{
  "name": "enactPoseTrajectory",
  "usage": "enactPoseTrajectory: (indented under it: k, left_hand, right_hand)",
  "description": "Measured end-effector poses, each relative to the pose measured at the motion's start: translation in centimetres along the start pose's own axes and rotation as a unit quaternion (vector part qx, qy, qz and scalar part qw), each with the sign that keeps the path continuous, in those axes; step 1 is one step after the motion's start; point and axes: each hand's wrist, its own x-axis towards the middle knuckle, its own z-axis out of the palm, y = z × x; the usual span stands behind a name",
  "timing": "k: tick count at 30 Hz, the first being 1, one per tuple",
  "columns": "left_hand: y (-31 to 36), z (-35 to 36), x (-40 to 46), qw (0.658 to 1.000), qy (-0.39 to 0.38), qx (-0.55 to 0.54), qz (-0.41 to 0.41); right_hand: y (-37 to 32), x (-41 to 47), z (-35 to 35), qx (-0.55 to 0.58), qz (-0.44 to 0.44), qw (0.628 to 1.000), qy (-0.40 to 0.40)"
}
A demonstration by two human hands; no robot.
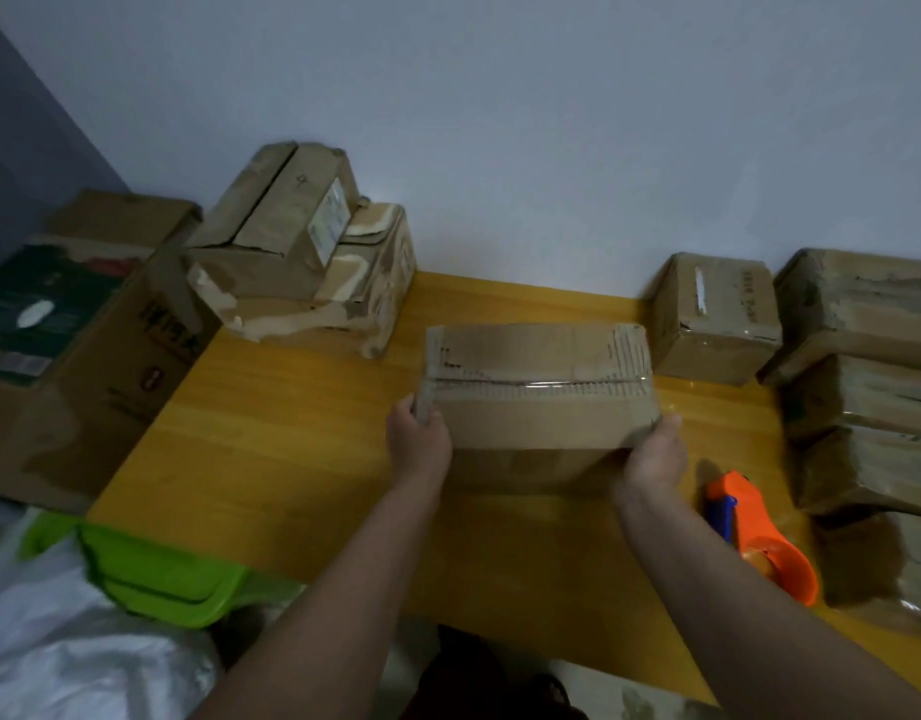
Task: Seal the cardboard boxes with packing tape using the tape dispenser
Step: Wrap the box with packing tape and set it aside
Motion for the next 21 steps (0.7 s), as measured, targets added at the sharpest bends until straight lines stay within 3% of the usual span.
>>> enactPoseTrajectory:
  k: [3,6,8,10,12,16,18,21]
  left_hand:
    - [1.4,1.3,1.4,0.997,-0.064,0.021,0.039]
    - [2.5,1.3,2.9,0.978,-0.110,0.114,0.139]
    - [2.1,0.5,3.7,0.923,-0.113,0.277,0.243]
    - [0.8,-0.2,4.0,0.844,-0.093,0.407,0.337]
    - [-0.2,-0.6,4.6,0.806,-0.122,0.443,0.372]
    - [1.4,-0.8,8.7,0.767,-0.190,0.461,0.403]
    - [3.0,0.2,11.0,0.759,-0.195,0.461,0.416]
    - [5.5,2.9,13.8,0.729,-0.120,0.506,0.445]
  right_hand:
    - [-1.7,2.4,1.1,0.019,0.002,1.000,-0.016]
    - [-2.8,3.0,0.7,-0.121,-0.145,0.980,-0.059]
    - [-2.5,3.1,-1.2,-0.239,-0.306,0.912,-0.136]
    - [-2.2,3.6,-3.0,-0.383,-0.419,0.792,-0.225]
    - [-3.0,4.3,-4.0,-0.484,-0.447,0.703,-0.268]
    - [-6.1,5.4,-4.4,-0.574,-0.483,0.583,-0.313]
    - [-7.3,6.3,-3.0,-0.608,-0.497,0.554,-0.277]
    - [-9.3,7.7,0.6,-0.617,-0.477,0.579,-0.235]
